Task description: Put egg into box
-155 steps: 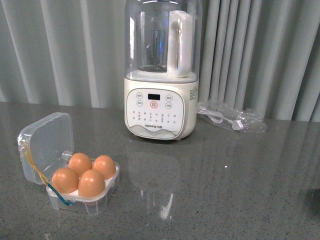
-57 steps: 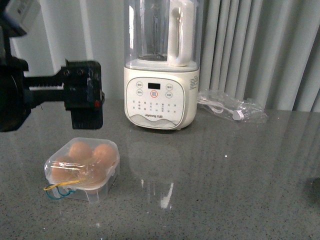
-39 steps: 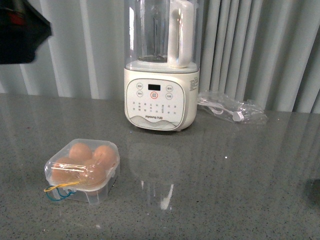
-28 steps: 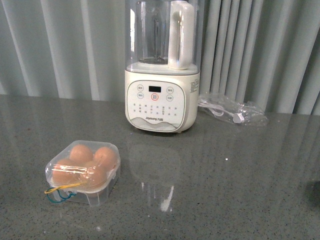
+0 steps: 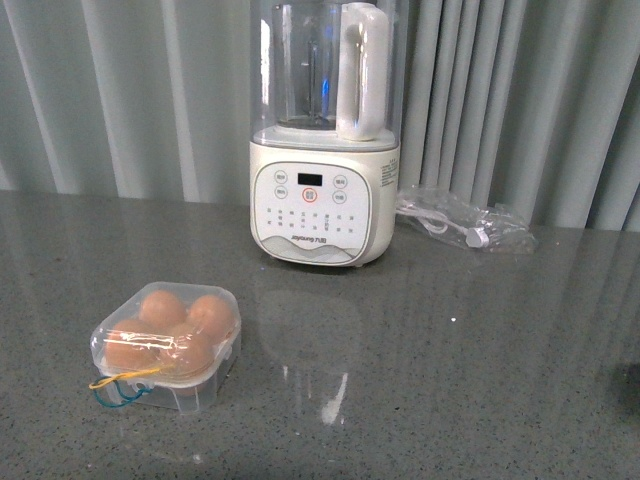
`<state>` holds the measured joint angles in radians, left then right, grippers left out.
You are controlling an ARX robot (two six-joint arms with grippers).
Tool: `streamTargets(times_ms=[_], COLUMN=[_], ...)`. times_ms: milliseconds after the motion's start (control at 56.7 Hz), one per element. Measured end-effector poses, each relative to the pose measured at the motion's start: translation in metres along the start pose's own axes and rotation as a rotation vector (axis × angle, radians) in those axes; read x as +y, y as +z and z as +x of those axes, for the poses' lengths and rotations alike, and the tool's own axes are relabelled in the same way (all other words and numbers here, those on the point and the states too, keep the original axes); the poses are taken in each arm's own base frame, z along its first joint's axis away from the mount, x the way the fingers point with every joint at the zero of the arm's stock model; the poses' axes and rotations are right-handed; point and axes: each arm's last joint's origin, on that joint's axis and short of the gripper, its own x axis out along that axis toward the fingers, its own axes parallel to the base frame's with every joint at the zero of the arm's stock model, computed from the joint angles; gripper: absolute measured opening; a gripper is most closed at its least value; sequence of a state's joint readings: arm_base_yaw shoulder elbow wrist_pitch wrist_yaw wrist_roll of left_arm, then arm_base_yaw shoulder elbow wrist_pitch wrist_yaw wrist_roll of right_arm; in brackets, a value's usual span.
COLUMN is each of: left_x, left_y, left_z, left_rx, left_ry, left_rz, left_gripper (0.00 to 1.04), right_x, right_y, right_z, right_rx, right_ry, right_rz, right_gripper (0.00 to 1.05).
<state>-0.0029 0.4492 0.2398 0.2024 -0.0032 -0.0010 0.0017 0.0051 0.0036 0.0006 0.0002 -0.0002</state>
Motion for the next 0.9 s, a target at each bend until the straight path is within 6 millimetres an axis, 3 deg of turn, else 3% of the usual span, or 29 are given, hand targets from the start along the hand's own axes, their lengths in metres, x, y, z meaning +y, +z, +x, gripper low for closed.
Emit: streamTargets(times_ms=[106, 423, 899], left_x=[0.0, 0.0, 0.0], left_y=[-0.014, -0.035, -0.049], left_z=[-0.006, -0.014, -0.022], left_rx=[-0.001, -0.009, -0.008], left_ry=[0.0, 0.0, 0.0], left_rz=[0.0, -0.001, -0.001], left_gripper=[0.04, 0.04, 0.04], right_x=[0.0, 0.0, 0.0], right_y=[0.0, 0.0, 0.0], right_z=[0.0, 0.0, 0.0], right_rx=[0.0, 0.0, 0.0], right_ry=[0.0, 0.0, 0.0], right_rz=[0.0, 0.0, 0.0], right_gripper=[0.97, 0.97, 0.97])
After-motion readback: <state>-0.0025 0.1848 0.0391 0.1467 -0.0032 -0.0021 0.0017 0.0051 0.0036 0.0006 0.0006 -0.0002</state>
